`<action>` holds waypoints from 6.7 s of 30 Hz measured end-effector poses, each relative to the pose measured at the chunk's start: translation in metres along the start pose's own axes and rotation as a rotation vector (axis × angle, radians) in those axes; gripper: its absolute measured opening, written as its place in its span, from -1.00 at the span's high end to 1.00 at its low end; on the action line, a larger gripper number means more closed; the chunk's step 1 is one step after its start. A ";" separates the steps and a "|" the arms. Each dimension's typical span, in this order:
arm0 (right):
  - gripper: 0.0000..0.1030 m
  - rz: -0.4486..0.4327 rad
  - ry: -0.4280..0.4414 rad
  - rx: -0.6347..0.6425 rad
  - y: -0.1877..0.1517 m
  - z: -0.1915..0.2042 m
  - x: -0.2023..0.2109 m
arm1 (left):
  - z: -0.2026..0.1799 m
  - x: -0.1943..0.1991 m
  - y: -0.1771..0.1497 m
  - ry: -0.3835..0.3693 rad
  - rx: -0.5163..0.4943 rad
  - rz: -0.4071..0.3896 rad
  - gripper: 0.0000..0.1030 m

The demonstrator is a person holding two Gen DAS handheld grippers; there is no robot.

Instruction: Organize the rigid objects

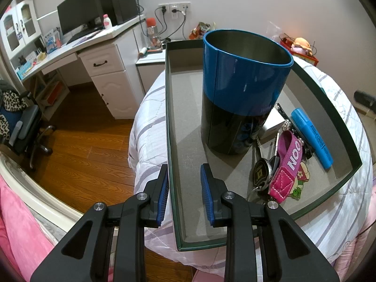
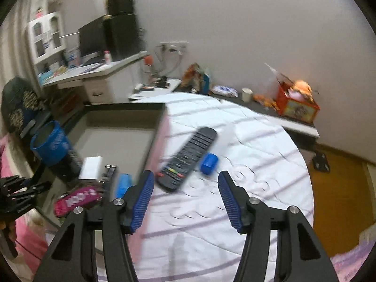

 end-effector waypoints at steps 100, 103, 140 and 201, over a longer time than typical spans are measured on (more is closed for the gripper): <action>0.49 -0.030 0.221 0.036 0.017 0.042 -0.007 | 0.000 0.003 -0.002 0.022 -0.005 0.004 0.49; 0.49 0.005 0.248 0.066 0.018 0.062 -0.021 | -0.001 0.002 -0.001 0.016 -0.005 0.004 0.48; 0.09 0.176 0.156 0.145 0.021 0.093 -0.082 | -0.002 0.002 0.001 0.004 -0.005 -0.002 0.46; -0.40 0.319 0.004 -0.035 -0.008 -0.066 -0.097 | -0.005 0.001 0.001 0.015 -0.021 -0.003 0.43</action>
Point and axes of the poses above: each gripper's, at about its wrist camera, not at the fingertips, and x roughly against the way its jaws point, z to its left, y to its top, the point moved 8 cm from there along -x, roughly the way its jaws point, and after that the axes turned 13 degrees about y, right-handed, at the moved point
